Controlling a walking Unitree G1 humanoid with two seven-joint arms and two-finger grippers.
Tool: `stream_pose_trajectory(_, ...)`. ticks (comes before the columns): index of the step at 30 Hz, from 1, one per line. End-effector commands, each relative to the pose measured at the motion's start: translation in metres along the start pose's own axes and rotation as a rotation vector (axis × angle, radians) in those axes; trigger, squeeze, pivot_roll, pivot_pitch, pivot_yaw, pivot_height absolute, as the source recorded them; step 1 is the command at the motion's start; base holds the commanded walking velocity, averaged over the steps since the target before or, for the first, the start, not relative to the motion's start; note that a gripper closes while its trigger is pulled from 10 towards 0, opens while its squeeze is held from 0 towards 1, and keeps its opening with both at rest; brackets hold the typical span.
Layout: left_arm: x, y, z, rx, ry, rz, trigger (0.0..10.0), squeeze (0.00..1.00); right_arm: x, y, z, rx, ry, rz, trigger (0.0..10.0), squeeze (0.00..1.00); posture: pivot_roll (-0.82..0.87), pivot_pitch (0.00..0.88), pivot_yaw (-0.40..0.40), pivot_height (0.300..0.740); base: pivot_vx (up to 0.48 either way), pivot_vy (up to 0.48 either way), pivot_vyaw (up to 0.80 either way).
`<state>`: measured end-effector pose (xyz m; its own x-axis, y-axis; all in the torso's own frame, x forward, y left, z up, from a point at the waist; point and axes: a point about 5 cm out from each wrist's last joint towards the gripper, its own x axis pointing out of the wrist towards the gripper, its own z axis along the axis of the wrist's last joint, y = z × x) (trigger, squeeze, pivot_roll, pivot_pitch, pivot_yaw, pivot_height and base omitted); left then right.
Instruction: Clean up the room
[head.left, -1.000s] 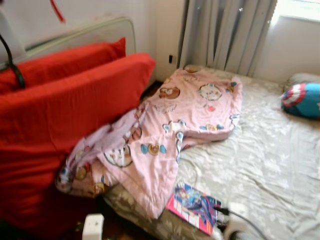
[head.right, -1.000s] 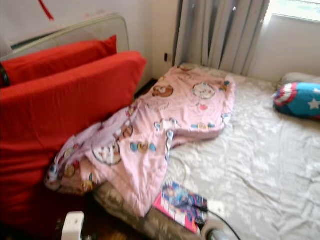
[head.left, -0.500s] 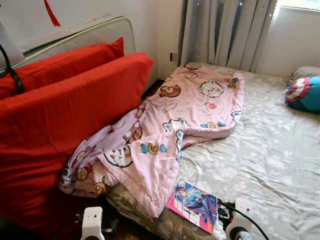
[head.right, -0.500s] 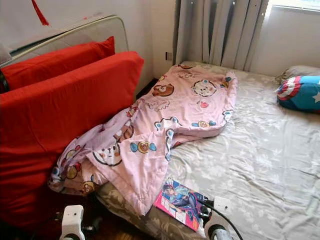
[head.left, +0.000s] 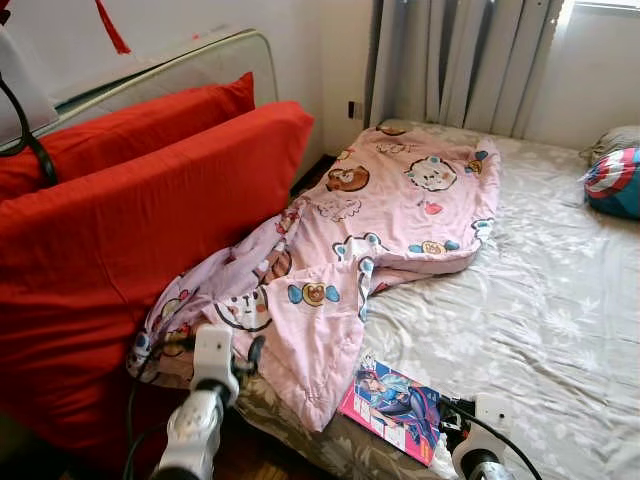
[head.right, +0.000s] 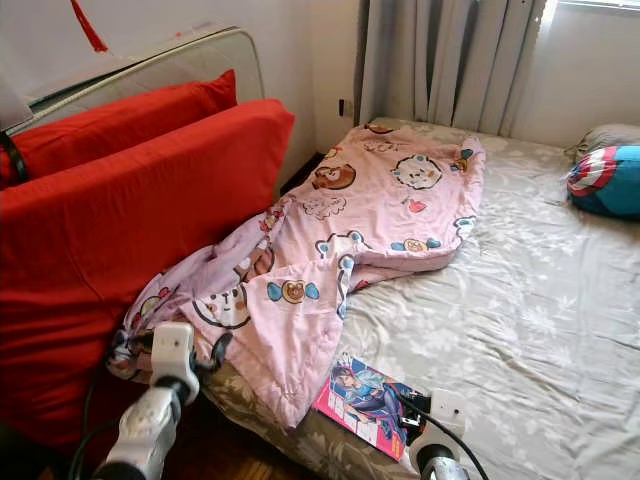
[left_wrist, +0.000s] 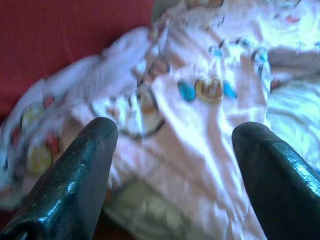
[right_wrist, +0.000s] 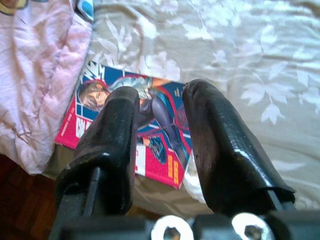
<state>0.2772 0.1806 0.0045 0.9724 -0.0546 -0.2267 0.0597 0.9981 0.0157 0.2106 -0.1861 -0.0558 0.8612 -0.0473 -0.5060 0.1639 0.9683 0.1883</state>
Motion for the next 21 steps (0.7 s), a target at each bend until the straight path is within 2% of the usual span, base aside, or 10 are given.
stream_pose_trajectory(1,-0.003,0.014,0.004,-0.012,-0.041,0.044,10.0,0.00,-0.001,0.002,0.000,-0.025,-0.012,0.021,10.0,0.00,-0.06,0.000,0.045,0.740,0.000,0.000,0.00)
stream_pose_trajectory(2,-0.003,0.014,0.004,-0.012,-0.041,0.044,10.0,0.00,-0.001,0.002,0.000,-0.025,-0.012,0.021,10.0,0.00,-0.06,0.000,0.045,0.740,0.000,0.000,0.00)
stream_pose_trajectory(7,-0.011,0.035,0.005,-0.027,-0.075,0.124,10.0,0.00,-0.002,0.001,0.003,-0.029,-0.048,0.030,10.0,0.00,-0.06,0.000,0.030,0.740,0.000,0.000,0.00)
stream_pose_trajectory(9,-0.012,0.036,0.005,-0.027,-0.081,0.125,10.0,0.00,-0.002,0.001,0.004,-0.042,-0.059,0.030,10.0,0.00,-0.06,0.000,0.025,0.740,0.000,0.000,0.00)
stream_pose_trajectory(11,-0.012,0.036,0.005,-0.054,-0.084,0.137,10.0,0.00,0.018,0.010,0.058,-0.069,-0.255,0.062,10.0,0.00,-0.06,0.000,0.015,0.740,0.000,0.000,0.00)
stream_pose_trajectory(13,-0.011,0.034,0.004,-0.059,-0.085,0.131,10.0,0.00,0.028,0.019,0.099,-0.094,-0.390,0.094,10.0,0.00,-0.06,0.000,0.004,0.740,0.000,0.000,0.00)
stream_pose_trajectory(16,-0.010,0.027,0.005,-0.067,-0.096,0.126,10.0,0.00,0.031,0.023,0.119,-0.137,-0.443,0.123,10.0,0.00,-0.05,0.000,-0.021,0.740,0.000,0.000,0.00)
stream_pose_trajectory(21,-0.008,0.021,0.007,-0.070,-0.108,0.123,10.0,0.00,0.032,0.022,0.126,-0.134,-0.457,0.127,10.0,0.00,-0.05,0.000,-0.028,0.740,0.000,0.000,0.00)
